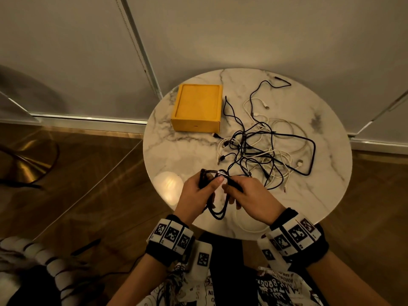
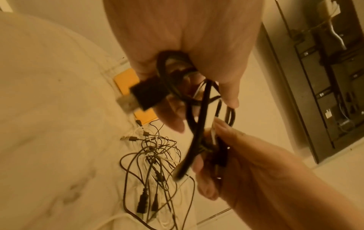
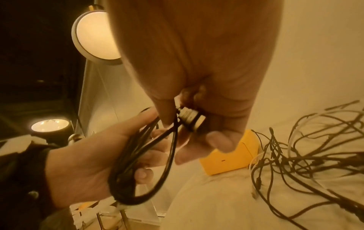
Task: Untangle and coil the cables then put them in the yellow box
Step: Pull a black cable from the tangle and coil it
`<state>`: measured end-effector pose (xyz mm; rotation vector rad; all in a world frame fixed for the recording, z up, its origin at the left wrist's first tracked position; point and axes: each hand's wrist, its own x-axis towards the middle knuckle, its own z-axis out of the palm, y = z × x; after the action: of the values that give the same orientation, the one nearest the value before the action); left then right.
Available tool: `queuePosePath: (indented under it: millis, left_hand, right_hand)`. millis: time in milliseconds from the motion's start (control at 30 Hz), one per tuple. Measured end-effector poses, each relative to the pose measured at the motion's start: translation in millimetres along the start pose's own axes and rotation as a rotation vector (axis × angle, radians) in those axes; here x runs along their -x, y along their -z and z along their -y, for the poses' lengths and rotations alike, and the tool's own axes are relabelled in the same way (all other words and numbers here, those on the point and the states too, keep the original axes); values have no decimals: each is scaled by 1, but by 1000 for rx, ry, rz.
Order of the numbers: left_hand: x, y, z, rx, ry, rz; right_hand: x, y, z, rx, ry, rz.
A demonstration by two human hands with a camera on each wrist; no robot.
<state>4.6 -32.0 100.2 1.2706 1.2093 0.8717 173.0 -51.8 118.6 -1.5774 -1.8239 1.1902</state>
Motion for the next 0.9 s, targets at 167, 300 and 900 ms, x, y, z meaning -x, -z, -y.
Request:
queuePosePath:
  millis: [167,300,900]
  left_hand:
    - [2,-4,-6,175,98,33]
    - [2,-16,-4,137,65,28]
    - [0,-32,-6,350,229,112]
  right_hand:
    - [1,-9,-5,-232,-88,41]
    - [2,-18,0,-419,-193,-38]
    - [0,-27,0,-310,-88,69]
